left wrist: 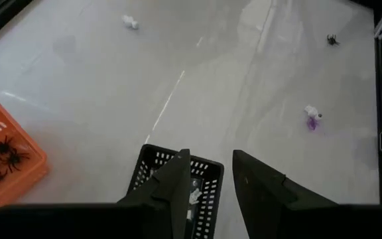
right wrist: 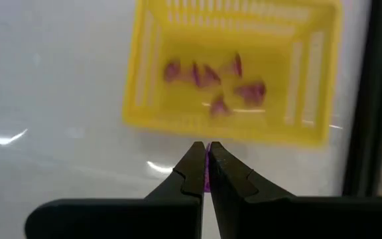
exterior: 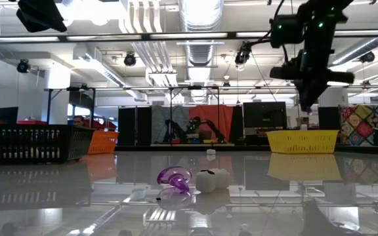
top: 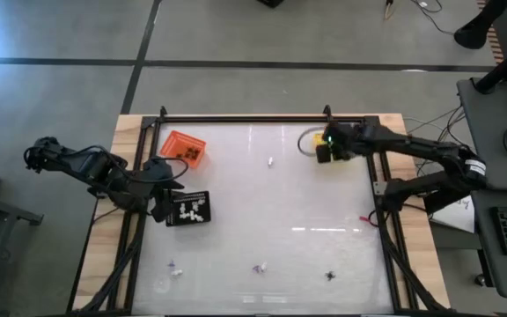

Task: Sort Halloween decoration
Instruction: Put the purple witch hat toy into the yellow bin, then put the white skeleton toy into the black bin

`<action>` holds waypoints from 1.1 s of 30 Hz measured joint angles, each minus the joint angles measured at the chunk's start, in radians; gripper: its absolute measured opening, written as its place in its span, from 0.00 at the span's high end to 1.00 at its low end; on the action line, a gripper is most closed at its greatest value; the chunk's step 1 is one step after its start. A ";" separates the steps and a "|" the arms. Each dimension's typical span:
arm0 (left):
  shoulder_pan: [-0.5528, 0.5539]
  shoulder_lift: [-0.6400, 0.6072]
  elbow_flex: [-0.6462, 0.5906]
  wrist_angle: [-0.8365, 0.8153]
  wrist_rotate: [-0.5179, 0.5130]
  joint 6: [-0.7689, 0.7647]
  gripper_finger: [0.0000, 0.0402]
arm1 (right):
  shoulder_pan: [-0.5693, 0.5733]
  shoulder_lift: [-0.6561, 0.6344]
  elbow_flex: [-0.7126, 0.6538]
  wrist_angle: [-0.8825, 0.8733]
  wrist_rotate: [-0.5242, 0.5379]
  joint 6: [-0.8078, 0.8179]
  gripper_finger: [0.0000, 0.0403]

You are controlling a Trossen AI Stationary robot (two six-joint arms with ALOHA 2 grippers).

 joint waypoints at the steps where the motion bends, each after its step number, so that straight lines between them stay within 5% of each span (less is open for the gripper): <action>1: 0.000 0.000 0.000 0.000 0.000 -0.007 0.76 | -0.040 0.006 -0.001 0.029 -0.019 -0.044 0.98; 11: 0.000 0.000 0.000 -0.002 0.000 -0.079 0.76 | -0.304 0.150 -0.002 0.169 -0.225 -0.325 0.98; 23: 0.000 0.001 0.000 -0.002 0.000 -0.110 0.76 | -0.324 0.270 -0.003 0.210 -0.218 -0.511 0.96; 33: 0.000 0.001 0.000 -0.007 0.000 -0.185 0.76 | -0.324 0.232 -0.003 0.248 -0.217 -0.575 0.81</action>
